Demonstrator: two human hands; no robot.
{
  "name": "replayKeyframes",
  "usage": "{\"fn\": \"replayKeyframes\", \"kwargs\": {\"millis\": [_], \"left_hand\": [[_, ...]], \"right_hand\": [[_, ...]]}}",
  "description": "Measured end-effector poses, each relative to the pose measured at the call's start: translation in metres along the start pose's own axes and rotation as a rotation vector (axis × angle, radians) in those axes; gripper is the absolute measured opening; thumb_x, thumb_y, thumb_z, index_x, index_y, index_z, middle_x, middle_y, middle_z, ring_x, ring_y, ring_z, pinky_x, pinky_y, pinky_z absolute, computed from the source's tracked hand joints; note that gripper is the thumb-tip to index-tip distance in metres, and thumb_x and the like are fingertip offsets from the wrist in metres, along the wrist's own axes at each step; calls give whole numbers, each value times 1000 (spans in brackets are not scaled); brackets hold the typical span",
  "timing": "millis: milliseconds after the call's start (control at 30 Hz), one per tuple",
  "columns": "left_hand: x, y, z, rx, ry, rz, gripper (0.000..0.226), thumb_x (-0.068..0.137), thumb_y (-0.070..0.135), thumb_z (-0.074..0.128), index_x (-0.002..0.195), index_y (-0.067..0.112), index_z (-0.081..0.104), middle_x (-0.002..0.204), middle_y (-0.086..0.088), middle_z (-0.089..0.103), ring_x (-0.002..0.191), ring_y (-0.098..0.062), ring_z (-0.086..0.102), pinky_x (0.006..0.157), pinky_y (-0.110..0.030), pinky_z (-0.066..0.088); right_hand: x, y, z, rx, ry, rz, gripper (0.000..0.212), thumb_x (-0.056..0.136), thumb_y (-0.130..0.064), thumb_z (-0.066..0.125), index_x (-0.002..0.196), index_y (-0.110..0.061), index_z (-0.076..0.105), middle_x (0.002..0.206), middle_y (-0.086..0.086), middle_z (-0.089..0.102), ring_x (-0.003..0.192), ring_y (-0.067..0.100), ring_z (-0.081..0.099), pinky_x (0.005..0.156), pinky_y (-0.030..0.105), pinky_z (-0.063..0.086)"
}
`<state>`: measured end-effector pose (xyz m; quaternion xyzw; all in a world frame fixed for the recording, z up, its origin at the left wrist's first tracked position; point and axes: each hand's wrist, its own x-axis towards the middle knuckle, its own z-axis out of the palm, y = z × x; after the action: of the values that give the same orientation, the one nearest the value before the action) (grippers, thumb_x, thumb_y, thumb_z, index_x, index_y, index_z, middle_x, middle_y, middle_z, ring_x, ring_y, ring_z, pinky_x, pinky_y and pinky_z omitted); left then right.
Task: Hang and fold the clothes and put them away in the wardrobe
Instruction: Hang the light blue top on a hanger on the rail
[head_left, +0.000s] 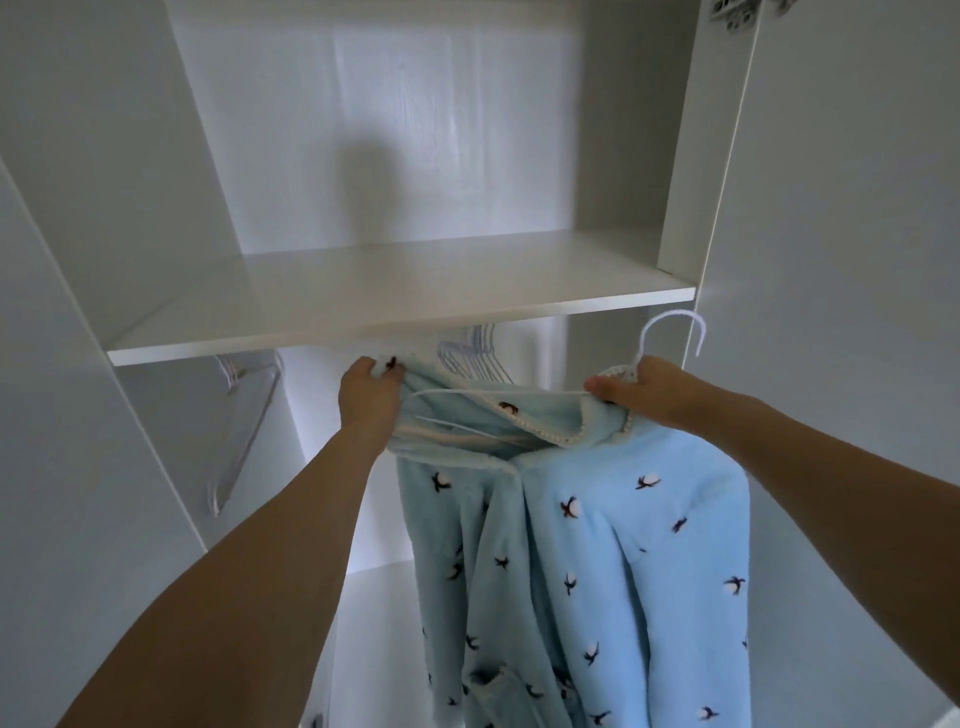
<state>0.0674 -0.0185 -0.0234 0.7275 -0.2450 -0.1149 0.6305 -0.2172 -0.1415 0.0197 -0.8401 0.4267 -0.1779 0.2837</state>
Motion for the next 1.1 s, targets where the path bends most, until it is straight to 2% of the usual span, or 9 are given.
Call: {"fn": "replayKeyframes", "kwargs": {"millis": [133, 233, 300, 433, 600, 700, 800, 1000, 1100], "left_hand": [[3, -23, -12, -82, -30, -268, 16, 92, 20, 60, 86, 7, 52, 84, -9, 54, 83, -27, 52, 70, -34, 47], [3, -25, -20, -312, -138, -535, 23, 92, 18, 64, 110, 5, 60, 95, -12, 62, 87, -28, 60, 92, -41, 50], [5, -16, -20, -346, -163, -485, 17, 93, 17, 63, 106, 6, 61, 91, -10, 61, 83, -26, 59, 89, -39, 50], [0, 9, -6, -234, -143, -145, 20, 90, 17, 63, 75, 14, 49, 76, -4, 49, 81, -21, 47, 69, -32, 41], [-27, 47, 26, -88, -167, 169, 19, 93, 22, 57, 77, 16, 49, 74, 3, 48, 66, -10, 45, 57, -23, 38], [-37, 65, 41, -185, -215, 72, 13, 96, 27, 52, 99, 15, 53, 89, 0, 57, 83, -15, 56, 75, -30, 51], [-35, 63, 38, -280, -473, -104, 24, 100, 24, 47, 119, 9, 51, 113, -13, 61, 100, -27, 60, 89, -43, 53], [-35, 32, 9, -31, -769, 72, 23, 94, 2, 45, 109, 10, 61, 108, -5, 65, 100, -14, 59, 86, -17, 47], [-26, 18, 4, 291, -624, 123, 30, 94, 13, 49, 123, 20, 51, 124, -7, 54, 113, -21, 52, 93, -27, 46]], "right_hand": [[-8, -10, -13, 658, -30, 8, 22, 91, -34, 59, 89, -12, 64, 92, 10, 69, 79, 18, 65, 64, 22, 54], [-2, -7, -11, 360, -85, 8, 31, 88, -42, 62, 86, -11, 64, 90, 14, 68, 81, 19, 64, 68, 25, 51], [-1, 2, -3, 10, -93, 21, 38, 86, -48, 63, 79, -11, 62, 78, 8, 62, 75, 21, 60, 63, 24, 44], [3, 11, 16, -190, -132, 38, 46, 87, -48, 61, 61, -12, 50, 56, 2, 47, 52, 15, 45, 52, 23, 32], [9, -7, 49, -498, -102, -40, 38, 93, -50, 48, 76, -15, 54, 72, -1, 53, 74, 18, 57, 63, 26, 44], [19, -24, 70, -406, -93, -66, 43, 92, -52, 46, 99, -13, 63, 87, 2, 57, 84, 21, 57, 78, 31, 45], [27, -39, 65, -66, -13, -28, 53, 88, -61, 47, 103, -13, 65, 97, 6, 63, 90, 23, 60, 87, 37, 49], [29, -37, 46, 145, 114, -81, 47, 94, -54, 43, 94, -11, 63, 81, 4, 59, 69, 11, 54, 57, 20, 36], [28, -39, 44, 158, 123, -114, 39, 95, -53, 42, 78, -20, 55, 70, -3, 52, 64, 8, 49, 55, 19, 34]]}}
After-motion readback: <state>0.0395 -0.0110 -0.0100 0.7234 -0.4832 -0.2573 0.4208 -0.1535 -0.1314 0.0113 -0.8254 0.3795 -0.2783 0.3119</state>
